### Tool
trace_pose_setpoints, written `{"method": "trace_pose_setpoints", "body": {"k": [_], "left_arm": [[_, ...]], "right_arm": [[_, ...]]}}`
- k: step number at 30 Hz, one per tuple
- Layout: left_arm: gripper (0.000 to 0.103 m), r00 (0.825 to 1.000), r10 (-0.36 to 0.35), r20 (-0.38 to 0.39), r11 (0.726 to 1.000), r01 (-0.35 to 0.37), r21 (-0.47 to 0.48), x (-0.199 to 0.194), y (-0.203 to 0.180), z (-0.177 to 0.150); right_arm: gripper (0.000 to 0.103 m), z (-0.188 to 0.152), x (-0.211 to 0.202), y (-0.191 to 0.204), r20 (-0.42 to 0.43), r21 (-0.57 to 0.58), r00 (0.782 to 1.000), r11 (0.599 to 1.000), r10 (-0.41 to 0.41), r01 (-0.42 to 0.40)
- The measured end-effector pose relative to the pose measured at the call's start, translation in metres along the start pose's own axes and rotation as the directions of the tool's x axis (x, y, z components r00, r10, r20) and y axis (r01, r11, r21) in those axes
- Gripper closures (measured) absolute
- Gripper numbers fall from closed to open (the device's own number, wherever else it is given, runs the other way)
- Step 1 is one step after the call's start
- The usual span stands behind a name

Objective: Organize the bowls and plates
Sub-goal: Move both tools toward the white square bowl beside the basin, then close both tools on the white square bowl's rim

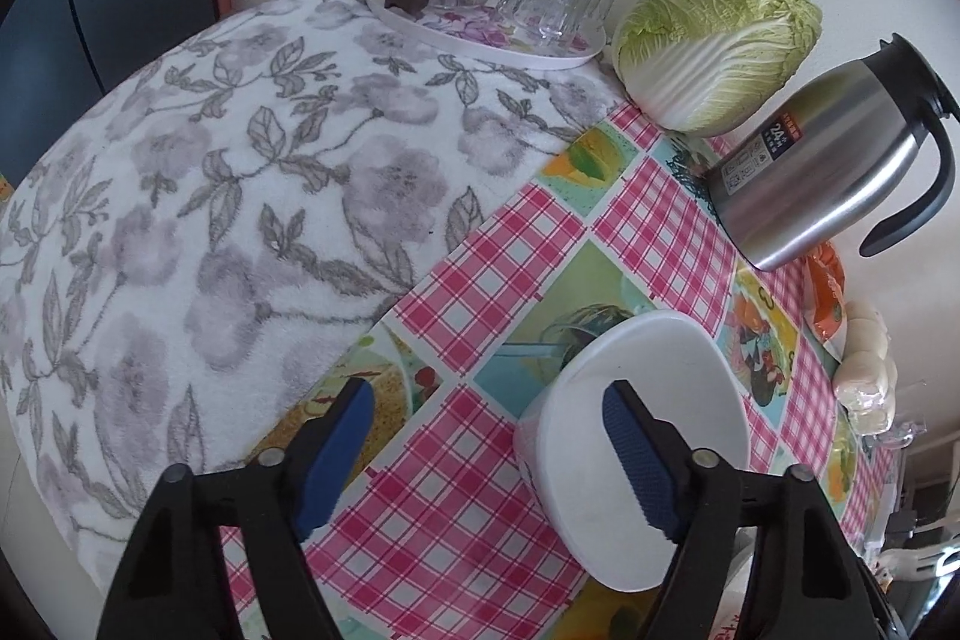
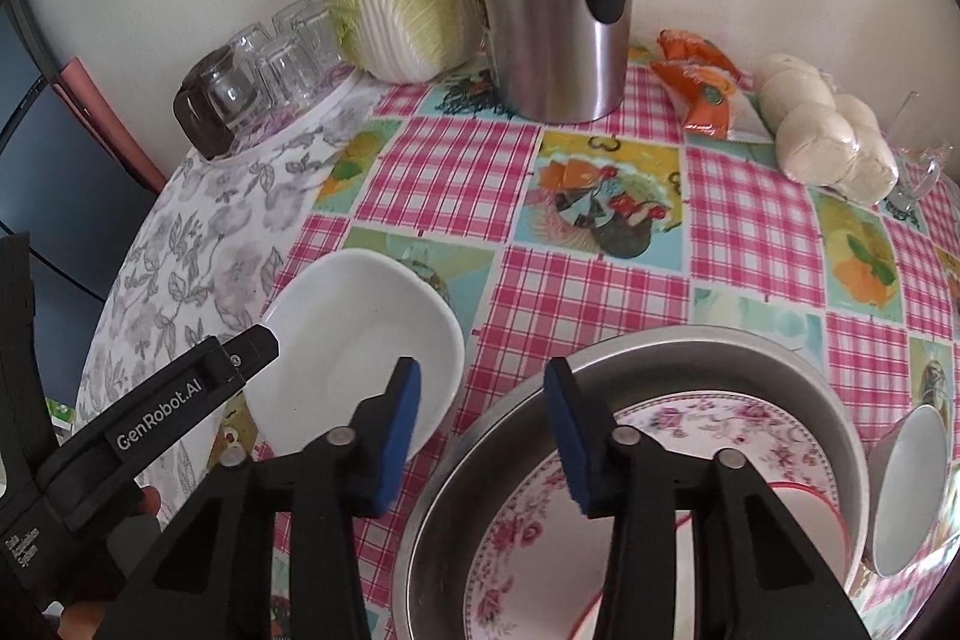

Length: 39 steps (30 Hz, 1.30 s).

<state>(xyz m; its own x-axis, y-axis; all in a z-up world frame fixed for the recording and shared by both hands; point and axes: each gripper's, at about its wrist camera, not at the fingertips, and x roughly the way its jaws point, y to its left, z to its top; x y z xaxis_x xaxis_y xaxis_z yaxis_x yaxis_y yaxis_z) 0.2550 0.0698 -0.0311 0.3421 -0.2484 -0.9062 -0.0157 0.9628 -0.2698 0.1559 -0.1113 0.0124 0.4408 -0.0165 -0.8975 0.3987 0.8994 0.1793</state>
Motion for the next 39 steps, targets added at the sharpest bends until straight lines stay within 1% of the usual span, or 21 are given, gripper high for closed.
{"method": "trace_pose_setpoints", "body": {"k": [1, 3, 4, 6, 7, 9, 11, 14, 16, 17, 18, 21, 23, 26, 29, 33, 39], "left_arm": [[0.028, 1.000, -0.006, -0.008, 1.000, 0.006, -0.008, 0.002, 0.002, 0.000], [0.029, 1.000, -0.016, -0.023, 1.000, 0.016, -0.027, 0.007, 0.005, 0.000], [0.030, 0.999, -0.023, -0.027, 0.999, 0.022, -0.034, 0.008, 0.006, 0.000], [0.035, 0.999, -0.037, -0.032, 0.999, 0.036, -0.037, 0.010, 0.007, 0.000], [0.038, 0.998, -0.044, -0.035, 0.998, 0.042, -0.038, 0.011, 0.007, 0.000], [0.041, 0.997, -0.063, -0.043, 0.997, 0.061, -0.049, 0.013, 0.008, -0.001], [0.048, 0.995, -0.083, -0.059, 0.995, 0.080, -0.056, 0.018, 0.009, -0.003], [0.055, 0.992, -0.090, -0.084, 0.995, 0.086, -0.058, 0.025, 0.008, -0.006], [0.057, 0.992, -0.090, -0.093, 0.995, 0.085, -0.059, 0.029, 0.008, -0.008], [0.060, 0.991, -0.088, -0.096, 0.995, 0.082, -0.058, 0.030, 0.008, -0.008], [0.060, 0.991, -0.087, -0.098, 0.995, 0.082, -0.057, 0.031, 0.008, -0.009], [0.072, 0.990, -0.110, -0.090, 0.993, 0.106, -0.055, 0.031, 0.006, -0.010], [0.086, 0.989, -0.120, -0.083, 0.992, 0.117, -0.045, 0.029, 0.002, -0.010], [0.087, 0.991, -0.108, -0.079, 0.994, 0.106, -0.029, 0.027, -0.001, -0.009], [0.087, 0.989, -0.120, -0.090, 0.992, 0.116, -0.052, 0.027, 0.005, -0.008], [0.086, 0.990, -0.103, -0.092, 0.994, 0.098, -0.050, 0.022, 0.009, -0.008], [0.087, 0.992, -0.107, -0.067, 0.994, 0.104, -0.046, 0.003, 0.008, -0.009]], "right_arm": [[0.066, 0.000, 0.003, 0.001, -0.006, -0.004, 1.000, 1.000, 0.003, -0.003], [0.074, 0.001, 0.008, 0.005, -0.013, -0.014, 1.000, 1.000, 0.006, -0.006], [0.076, 0.001, 0.010, 0.006, -0.015, -0.018, 1.000, 1.000, 0.004, -0.004], [0.081, 0.001, 0.014, 0.010, -0.022, -0.024, 1.000, 1.000, 0.006, -0.007], [0.082, 0.002, 0.017, 0.011, -0.028, -0.026, 1.000, 1.000, 0.006, -0.006], [0.084, 0.002, 0.022, 0.014, -0.039, -0.031, 0.999, 1.000, -0.006, 0.005], [0.085, 0.002, 0.027, 0.016, -0.047, -0.034, 0.999, 0.999, -0.009, 0.008], [0.086, 0.000, 0.034, 0.018, -0.064, -0.036, 0.998, 0.999, -0.013, 0.011], [0.086, -0.001, 0.035, 0.020, -0.059, -0.047, 0.998, 0.999, -0.023, 0.021], [0.086, -0.001, 0.035, 0.020, -0.058, -0.048, 0.998, 0.999, -0.022, 0.019], [0.086, 0.000, 0.035, 0.019, -0.059, -0.046, 0.998, 0.999, -0.019, 0.016], [0.088, 0.000, 0.035, 0.017, -0.059, -0.044, 0.998, 0.999, -0.014, 0.012], [0.088, -0.001, 0.035, 0.019, -0.057, -0.049, 0.998, 0.999, -0.018, 0.015], [0.089, -0.002, 0.034, 0.020, -0.058, -0.052, 0.998, 0.999, -0.015, 0.012], [0.089, -0.004, 0.033, 0.019, -0.057, -0.043, 0.998, 0.999, 0.000, -0.003], [0.089, -0.007, 0.031, 0.023, -0.056, -0.047, 0.998, 0.999, 0.019, -0.021], [0.089, -0.010, 0.017, 0.023, -0.033, -0.036, 0.998, 0.998, 0.049, -0.050]]}}
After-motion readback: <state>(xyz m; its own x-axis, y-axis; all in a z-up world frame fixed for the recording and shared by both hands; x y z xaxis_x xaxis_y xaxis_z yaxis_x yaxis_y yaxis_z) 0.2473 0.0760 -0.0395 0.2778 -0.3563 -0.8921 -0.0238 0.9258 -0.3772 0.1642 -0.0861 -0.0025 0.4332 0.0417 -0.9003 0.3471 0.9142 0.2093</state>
